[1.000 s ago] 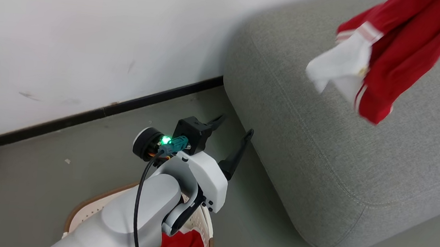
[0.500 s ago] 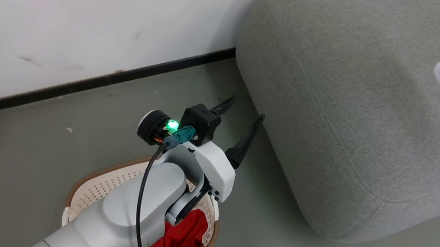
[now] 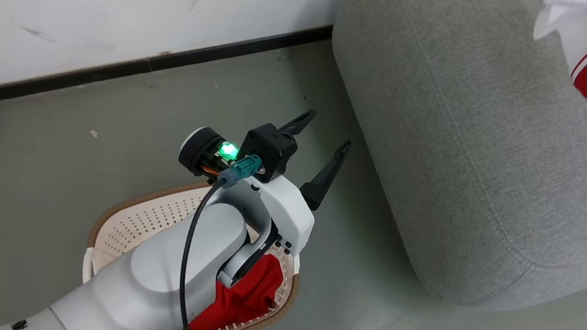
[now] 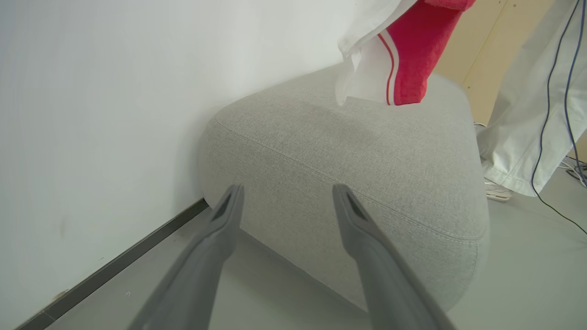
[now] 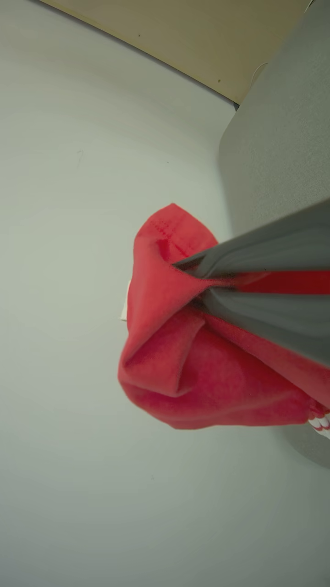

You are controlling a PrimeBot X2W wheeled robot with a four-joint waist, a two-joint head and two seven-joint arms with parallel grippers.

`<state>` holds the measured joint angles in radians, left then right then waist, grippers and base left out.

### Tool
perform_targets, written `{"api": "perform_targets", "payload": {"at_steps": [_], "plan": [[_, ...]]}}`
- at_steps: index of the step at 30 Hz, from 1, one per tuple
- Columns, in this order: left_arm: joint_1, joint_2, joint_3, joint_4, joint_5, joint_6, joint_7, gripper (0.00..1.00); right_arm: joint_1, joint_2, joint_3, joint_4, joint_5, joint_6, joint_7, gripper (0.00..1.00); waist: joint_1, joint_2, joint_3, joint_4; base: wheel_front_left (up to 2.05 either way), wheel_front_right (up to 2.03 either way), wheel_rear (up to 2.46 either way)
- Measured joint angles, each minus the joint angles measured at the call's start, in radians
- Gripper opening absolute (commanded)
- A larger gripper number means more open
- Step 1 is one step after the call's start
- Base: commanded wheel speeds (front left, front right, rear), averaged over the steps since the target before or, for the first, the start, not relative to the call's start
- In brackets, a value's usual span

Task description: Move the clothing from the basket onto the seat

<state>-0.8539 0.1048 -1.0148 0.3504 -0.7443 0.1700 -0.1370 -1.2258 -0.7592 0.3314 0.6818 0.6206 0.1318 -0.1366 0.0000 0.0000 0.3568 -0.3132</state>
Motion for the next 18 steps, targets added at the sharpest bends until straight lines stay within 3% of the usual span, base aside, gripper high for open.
{"api": "perform_targets", "payload": {"at_steps": [6,18], "plan": [[-0.022,0.004,0.0,-0.016,0.008,0.005,0.004,1.0,0.026,0.025,0.015,0.05,-0.026,0.0,-0.033,0.0,0.0,0.0,0.038,0.008,0.0,0.0,0.0],[-0.042,0.022,-0.015,-0.032,0.033,0.008,0.023,1.0,0.215,0.204,0.051,0.191,-0.024,0.0,-0.084,0.0,0.0,0.0,0.103,0.026,0.0,0.0,0.0]]}}
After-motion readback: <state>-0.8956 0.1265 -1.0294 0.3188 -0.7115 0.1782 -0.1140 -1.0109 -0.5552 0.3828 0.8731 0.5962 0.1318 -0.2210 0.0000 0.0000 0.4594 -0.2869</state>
